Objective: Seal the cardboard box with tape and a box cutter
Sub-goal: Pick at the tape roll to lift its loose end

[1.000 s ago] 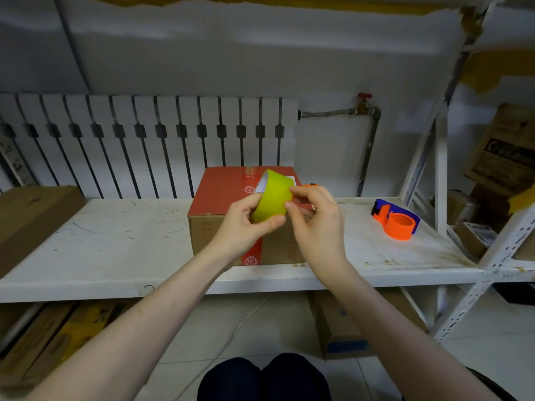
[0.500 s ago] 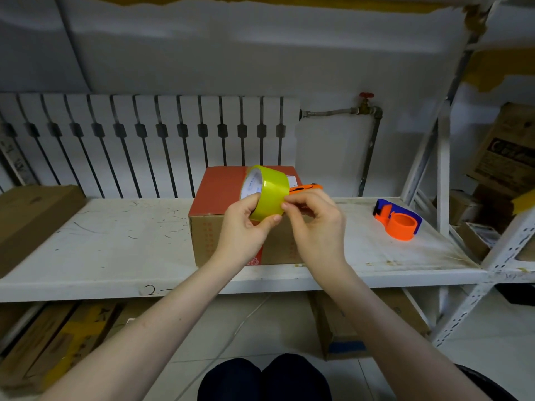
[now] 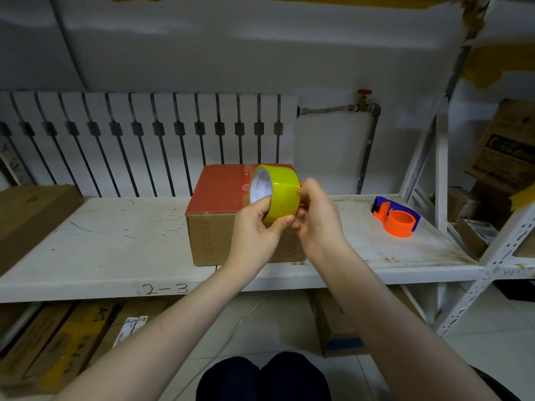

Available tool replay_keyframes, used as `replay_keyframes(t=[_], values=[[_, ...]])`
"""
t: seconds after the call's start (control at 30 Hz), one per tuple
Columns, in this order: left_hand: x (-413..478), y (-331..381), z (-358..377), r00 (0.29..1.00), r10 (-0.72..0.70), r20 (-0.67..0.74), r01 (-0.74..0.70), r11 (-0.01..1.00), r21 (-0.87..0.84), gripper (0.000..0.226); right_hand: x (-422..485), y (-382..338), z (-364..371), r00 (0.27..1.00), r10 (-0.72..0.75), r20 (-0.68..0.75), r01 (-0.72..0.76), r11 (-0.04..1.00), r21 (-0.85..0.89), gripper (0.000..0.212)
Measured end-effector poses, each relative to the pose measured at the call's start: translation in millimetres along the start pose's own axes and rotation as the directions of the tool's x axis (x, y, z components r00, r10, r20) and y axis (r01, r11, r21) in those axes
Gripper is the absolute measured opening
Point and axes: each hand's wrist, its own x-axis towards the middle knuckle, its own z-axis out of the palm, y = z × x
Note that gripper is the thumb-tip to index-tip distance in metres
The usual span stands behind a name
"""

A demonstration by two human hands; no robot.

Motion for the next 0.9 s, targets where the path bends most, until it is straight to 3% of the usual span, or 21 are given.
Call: replay_keyframes(t=[0.17, 0.43, 0.8, 0.9], values=[[1, -2, 5, 0.999, -0.029, -0.046, 0.029, 1.000, 0.003, 0.017, -1, 0, 2, 1.000, 0.023, -0.007, -0.022, 0.997, 0.075, 0.020], [0, -6, 6, 0.994, -0.080, -0.068, 0.079, 0.997, -0.012, 0.012, -1, 9, 0, 1.000, 0.005, -0.030, -0.004, 1.000, 0.026, 0.023], [3, -5, 2, 0.995, -0.074, -0.067, 0.078, 0.995, 0.062, 0.011, 3, 8, -7, 0.989, 0.076, 0.126, -0.090, 0.989, 0.113, 0.007], [3, -3, 0, 0.995, -0.077, -0.063, 0.081, 0.994, 0.071, 0.014, 5, 9, -13, 0.988, 0.033, 0.152, -0.045, 0.996, 0.076, 0.006]])
